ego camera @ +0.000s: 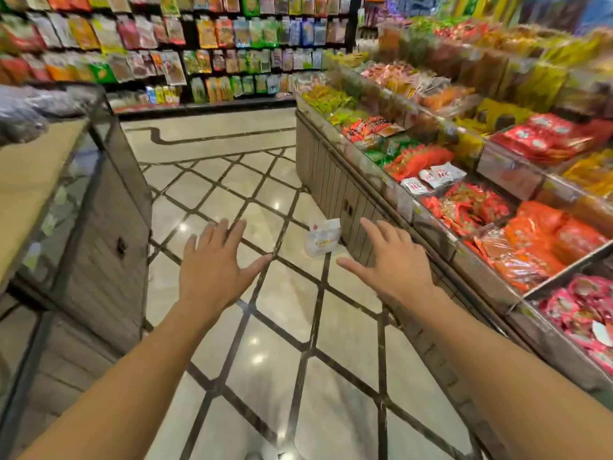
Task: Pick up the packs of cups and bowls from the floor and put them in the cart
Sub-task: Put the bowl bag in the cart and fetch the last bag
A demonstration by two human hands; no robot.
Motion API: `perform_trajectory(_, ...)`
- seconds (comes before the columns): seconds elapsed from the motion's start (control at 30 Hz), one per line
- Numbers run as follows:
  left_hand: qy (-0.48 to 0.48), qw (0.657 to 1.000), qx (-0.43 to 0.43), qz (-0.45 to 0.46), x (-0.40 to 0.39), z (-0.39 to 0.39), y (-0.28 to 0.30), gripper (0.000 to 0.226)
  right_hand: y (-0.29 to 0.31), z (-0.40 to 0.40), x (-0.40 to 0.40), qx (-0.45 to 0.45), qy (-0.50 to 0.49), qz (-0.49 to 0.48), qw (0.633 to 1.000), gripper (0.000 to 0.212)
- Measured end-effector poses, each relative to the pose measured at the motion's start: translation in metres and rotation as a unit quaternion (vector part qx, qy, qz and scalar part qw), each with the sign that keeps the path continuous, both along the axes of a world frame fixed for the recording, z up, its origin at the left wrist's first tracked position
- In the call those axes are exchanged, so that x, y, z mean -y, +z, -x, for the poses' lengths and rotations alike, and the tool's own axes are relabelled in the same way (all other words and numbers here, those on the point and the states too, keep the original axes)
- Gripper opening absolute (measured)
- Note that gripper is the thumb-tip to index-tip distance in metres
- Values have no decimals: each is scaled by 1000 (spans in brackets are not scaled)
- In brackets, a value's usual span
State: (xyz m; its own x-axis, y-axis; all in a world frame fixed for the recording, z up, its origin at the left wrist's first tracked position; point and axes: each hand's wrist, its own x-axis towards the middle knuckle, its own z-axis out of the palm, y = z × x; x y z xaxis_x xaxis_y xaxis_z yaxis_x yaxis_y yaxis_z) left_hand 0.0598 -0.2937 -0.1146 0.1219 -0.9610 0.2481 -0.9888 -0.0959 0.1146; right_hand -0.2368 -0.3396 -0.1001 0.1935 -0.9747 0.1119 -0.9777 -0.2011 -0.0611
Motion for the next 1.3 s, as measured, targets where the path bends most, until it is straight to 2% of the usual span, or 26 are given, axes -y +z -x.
perform_trajectory(0.23, -30, 998, -31, -39, 173, -46, -37, 94, -35, -49, 158, -12, -23, -28, 999, 97)
perform_trajectory(0.4, -57, 995, -14, -81, 302, -83, -42, 96, -42, -71, 259, 6, -83, -38, 996, 112)
perform_trajectory(0.53, -79, 991, -26, -103, 385, -96, -45, 93, -46, -73, 321, 4, -107, -51, 993, 109)
perform_trajectory(0.83, -104, 984, -26, -145, 549, -80, -69, 91, -75, -83, 464, 7, -104, -76, 992, 112)
perform_trajectory(1.1, -124, 975, 11, -184, 734, -43, -104, 94, -128, -64, 655, 34, -122, -116, 985, 117)
perform_trajectory(1.3, -135, 958, -9, -252, 843, -10, -168, 92, -189, -42, 766, 49, -139, -190, 971, 105)
